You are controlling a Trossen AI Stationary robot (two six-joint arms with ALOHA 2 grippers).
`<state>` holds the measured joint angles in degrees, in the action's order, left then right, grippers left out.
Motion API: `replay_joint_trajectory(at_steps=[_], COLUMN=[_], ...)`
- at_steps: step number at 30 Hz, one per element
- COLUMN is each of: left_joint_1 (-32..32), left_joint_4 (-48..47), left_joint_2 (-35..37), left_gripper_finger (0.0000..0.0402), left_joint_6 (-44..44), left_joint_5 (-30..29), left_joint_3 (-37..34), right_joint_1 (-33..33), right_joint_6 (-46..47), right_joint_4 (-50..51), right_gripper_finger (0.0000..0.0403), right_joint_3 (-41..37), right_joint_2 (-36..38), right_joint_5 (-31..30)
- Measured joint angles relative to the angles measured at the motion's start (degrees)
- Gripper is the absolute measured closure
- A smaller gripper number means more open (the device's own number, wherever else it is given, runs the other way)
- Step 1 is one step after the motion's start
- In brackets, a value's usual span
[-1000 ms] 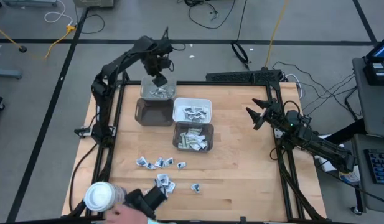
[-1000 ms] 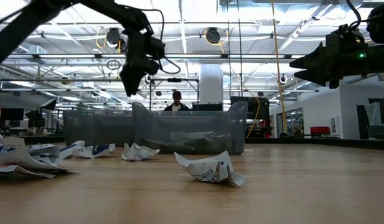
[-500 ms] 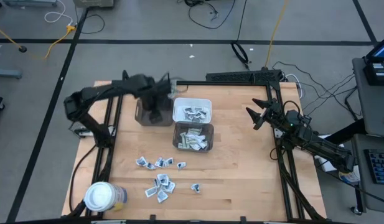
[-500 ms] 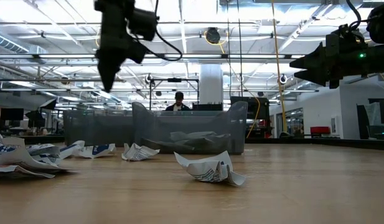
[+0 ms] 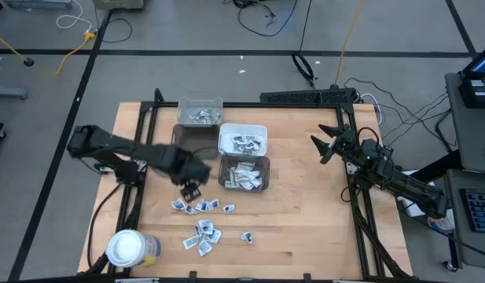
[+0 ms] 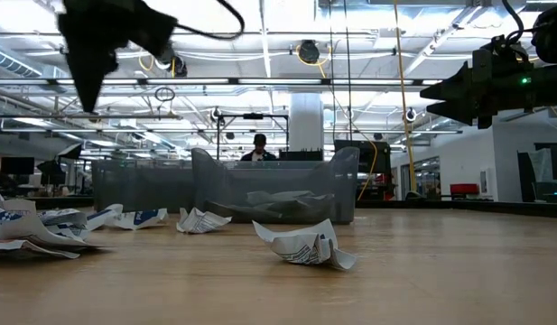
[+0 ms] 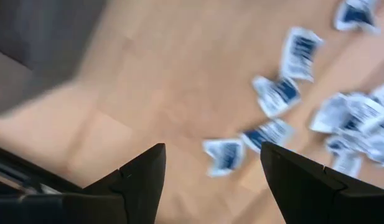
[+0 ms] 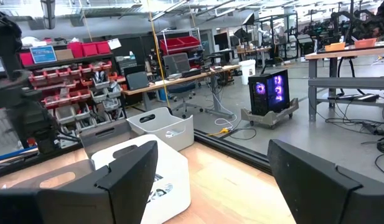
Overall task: Pick & Place First Aid Supplies
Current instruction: Put the orange ointment pack into the gray bin
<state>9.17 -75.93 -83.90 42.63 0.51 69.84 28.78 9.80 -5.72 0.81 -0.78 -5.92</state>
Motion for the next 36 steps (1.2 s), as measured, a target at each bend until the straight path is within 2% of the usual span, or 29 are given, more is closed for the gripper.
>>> replay_joint_trajectory(at_steps=[7, 11, 19, 23, 29, 36], left_joint_1=[15.26, 22.27, 30.76, 33.78, 35.27, 34.35], left_joint_4=[4.96, 9.38, 13.85, 14.12, 14.17, 14.94], left_joint_2=[-0.04, -2.36, -9.43, -14.18, -21.04, -21.79], left_gripper_finger=[0.0133, 0.0133, 0.0133, 0.0133, 0.0133, 0.0133], left_joint_6=[18.60, 28.54, 41.82, 44.83, 42.80, 41.02], left_joint_5=[-0.15, 0.43, 5.49, 5.56, 3.28, 1.49], left_joint_3=[0.00, 0.00, 0.88, 3.54, 9.65, 10.56], right_joint_1=[0.01, 0.00, 0.00, 0.00, 0.00, 0.00], right_joint_6=[0.00, 0.00, 0.00, 0.00, 0.00, 0.00], right_joint_4=[-0.01, -0.01, 0.00, -0.01, 0.00, -0.02], right_gripper_finger=[0.0105, 0.0105, 0.0105, 0.0105, 0.0105, 0.0105], right_joint_3=[0.00, 0.00, -0.01, 0.00, -0.01, 0.00], right_joint_2=[0.00, 0.00, 0.00, 0.00, 0.00, 0.00], right_joint_5=[0.01, 0.01, -0.01, -0.01, 0.01, -0.01])
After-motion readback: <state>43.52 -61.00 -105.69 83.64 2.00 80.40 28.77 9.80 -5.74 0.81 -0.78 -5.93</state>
